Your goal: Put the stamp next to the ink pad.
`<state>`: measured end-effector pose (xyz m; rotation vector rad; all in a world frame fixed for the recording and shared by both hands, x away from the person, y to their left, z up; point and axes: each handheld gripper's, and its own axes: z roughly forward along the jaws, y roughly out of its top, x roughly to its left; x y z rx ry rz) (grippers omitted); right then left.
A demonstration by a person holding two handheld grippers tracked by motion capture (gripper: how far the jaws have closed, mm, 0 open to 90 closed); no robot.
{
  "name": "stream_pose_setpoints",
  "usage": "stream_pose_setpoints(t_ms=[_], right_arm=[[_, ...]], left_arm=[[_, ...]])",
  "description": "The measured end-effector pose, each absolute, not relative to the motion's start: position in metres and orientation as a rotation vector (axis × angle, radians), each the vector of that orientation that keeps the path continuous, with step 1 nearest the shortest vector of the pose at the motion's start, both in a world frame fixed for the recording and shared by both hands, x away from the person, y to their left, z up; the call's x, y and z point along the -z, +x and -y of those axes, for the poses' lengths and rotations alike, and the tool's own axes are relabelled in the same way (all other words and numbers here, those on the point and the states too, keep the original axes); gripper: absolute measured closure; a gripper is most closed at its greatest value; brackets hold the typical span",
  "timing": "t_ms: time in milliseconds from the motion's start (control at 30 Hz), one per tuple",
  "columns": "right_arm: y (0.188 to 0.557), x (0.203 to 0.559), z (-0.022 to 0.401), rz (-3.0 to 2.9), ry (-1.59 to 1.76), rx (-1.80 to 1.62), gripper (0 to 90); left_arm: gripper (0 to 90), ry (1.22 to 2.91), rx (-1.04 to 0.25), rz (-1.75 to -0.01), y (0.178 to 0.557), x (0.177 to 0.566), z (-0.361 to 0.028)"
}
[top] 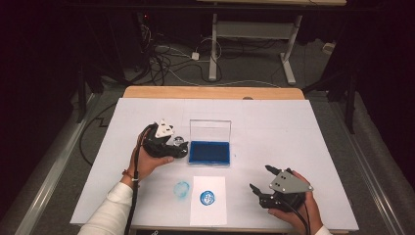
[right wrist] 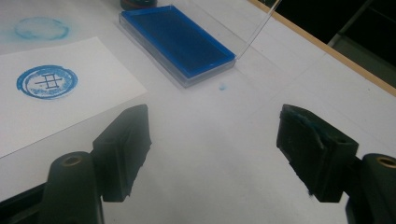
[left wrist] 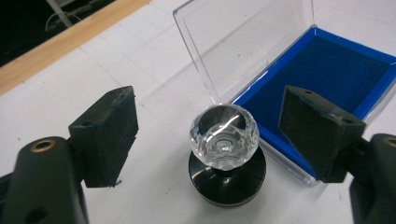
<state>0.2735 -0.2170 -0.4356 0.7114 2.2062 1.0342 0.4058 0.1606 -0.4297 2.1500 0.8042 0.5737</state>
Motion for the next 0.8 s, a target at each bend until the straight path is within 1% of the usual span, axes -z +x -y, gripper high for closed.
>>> stream_pose_setpoints(t_ms=[167, 500, 800], right_arm=[[0.274, 0.436, 0.217, -2.21, 0.708, -1.032, 26.2], [0.273, 0.436, 0.216, -2.207, 0.704, -1.034, 26.1], [0.272, 0.436, 0.214, -2.212, 0.698, -1.037, 26.2]], left_arm=[[16.6, 2.129, -0.596, -0.795, 0.402, 0.427, -0.158], [16.5, 2.112, -0.588, -0.754, 0.395, 0.422, -0.154], [16.5, 2.093, -0.641, -0.705, 0.384, 0.413, -0.149]])
